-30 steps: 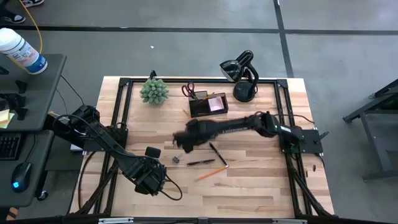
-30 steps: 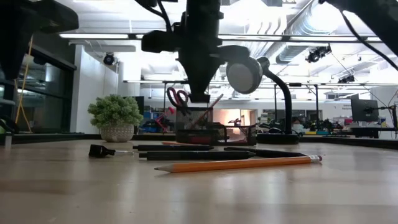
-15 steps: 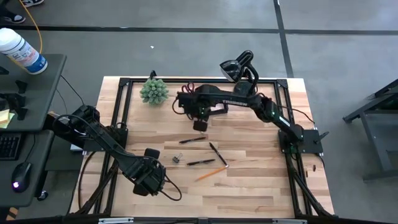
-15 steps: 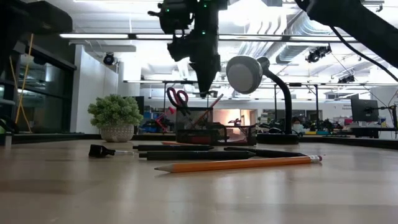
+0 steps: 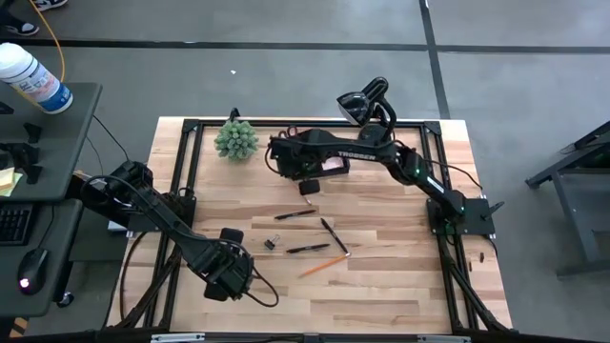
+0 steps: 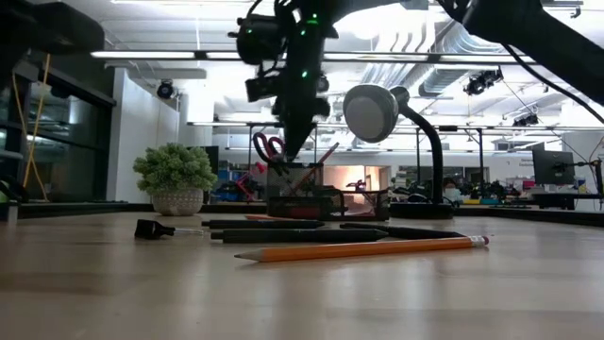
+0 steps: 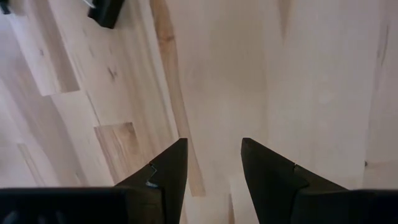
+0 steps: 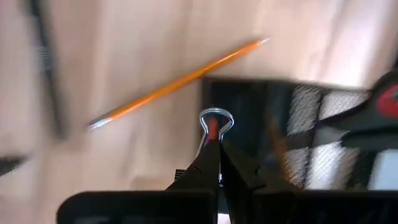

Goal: Pick and place office supplies into organizer
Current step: Put the right black binder clip into the black desk organizer

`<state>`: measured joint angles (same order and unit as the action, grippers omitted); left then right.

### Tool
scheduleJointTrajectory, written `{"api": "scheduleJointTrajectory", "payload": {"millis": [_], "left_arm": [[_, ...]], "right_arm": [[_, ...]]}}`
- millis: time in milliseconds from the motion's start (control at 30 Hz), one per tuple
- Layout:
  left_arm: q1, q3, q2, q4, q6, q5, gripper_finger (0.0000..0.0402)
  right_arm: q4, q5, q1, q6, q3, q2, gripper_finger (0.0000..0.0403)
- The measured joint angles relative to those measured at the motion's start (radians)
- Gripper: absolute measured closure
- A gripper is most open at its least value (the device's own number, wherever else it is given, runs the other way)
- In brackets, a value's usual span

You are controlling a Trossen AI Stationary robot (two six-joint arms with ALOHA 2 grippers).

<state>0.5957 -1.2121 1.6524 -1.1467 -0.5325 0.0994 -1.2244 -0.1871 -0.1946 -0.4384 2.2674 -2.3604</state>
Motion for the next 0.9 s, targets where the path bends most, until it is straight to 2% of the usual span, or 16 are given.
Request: {"api": "scheduleJointTrajectory", "payload": {"millis": [133, 367, 600, 900], "left_arm": [[0.000, 0.000, 0.000, 0.000, -0.019, 0.024, 0.0263], [0.000, 0.000, 0.000, 0.000, -0.025, 0.055, 0.0263], [0.000, 0.000, 0.000, 0.001, -0.026, 0.077, 0.0263], [0.000, 0.000, 0.000, 0.006, -0.026, 0.077, 0.0263]], "right_arm": [[0.100, -0.088, 0.008, -0.037, -0.051, -0.002, 0.0403], [0.186, -0.106, 0.003, -0.062, -0.142, -0.001, 0.0403], [0.294, -0.217, 0.003, -0.100, -0.260, -0.001, 0.0403], [0.330, -0.271, 0.004, -0.109, -0.288, -0.002, 0.0402]]}}
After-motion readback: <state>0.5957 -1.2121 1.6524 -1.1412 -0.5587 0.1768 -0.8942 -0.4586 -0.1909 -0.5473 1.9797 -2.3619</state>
